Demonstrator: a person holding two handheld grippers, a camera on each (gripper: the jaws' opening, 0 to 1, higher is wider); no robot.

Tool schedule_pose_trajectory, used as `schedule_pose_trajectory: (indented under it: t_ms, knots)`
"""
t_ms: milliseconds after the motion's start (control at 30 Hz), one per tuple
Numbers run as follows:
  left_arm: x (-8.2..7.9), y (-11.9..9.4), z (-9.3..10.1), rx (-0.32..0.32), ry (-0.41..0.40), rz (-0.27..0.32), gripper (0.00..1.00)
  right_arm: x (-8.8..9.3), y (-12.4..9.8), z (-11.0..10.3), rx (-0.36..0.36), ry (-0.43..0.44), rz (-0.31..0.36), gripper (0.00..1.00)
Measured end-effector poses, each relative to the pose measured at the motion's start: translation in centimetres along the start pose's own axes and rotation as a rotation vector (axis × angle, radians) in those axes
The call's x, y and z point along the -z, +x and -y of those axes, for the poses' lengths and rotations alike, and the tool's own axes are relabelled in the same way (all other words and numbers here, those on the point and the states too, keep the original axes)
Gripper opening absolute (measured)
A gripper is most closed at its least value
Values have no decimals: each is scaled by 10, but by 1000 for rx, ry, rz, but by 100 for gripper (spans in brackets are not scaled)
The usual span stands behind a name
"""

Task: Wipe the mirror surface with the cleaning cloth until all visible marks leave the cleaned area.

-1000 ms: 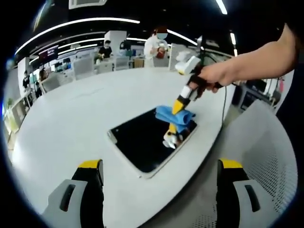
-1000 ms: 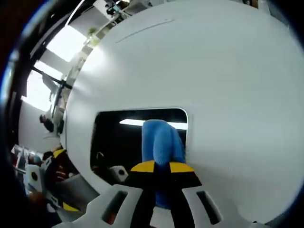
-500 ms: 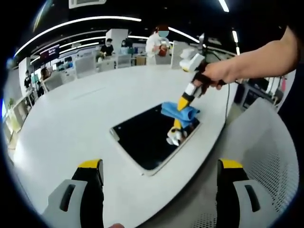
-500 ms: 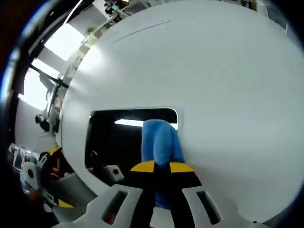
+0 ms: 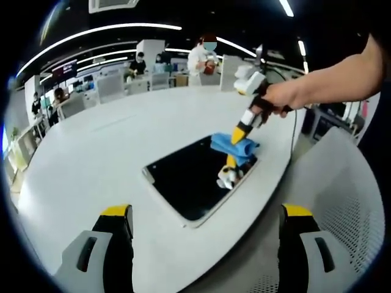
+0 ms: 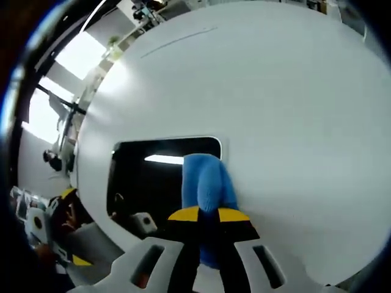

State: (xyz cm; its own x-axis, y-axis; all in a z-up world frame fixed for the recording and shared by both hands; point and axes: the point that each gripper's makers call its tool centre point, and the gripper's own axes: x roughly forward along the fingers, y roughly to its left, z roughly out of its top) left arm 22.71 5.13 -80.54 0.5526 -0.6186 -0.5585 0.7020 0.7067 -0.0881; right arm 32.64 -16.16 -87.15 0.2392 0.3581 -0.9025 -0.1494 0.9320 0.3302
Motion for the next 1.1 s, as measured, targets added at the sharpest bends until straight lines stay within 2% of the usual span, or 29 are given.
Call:
schedule_pose_trajectory:
  t_ms: [367,667,1100]
  knots:
    - [-2,0,-1,-4,7,9,100,0,2,1,4,9,6,4]
    - [-2,-1,-2,-7,11,9,100,19,-5,-4,-6,4,2,4]
    - [0,-1,-4,-13,7,-6,100,37,-7,-5,-25,20,9,4]
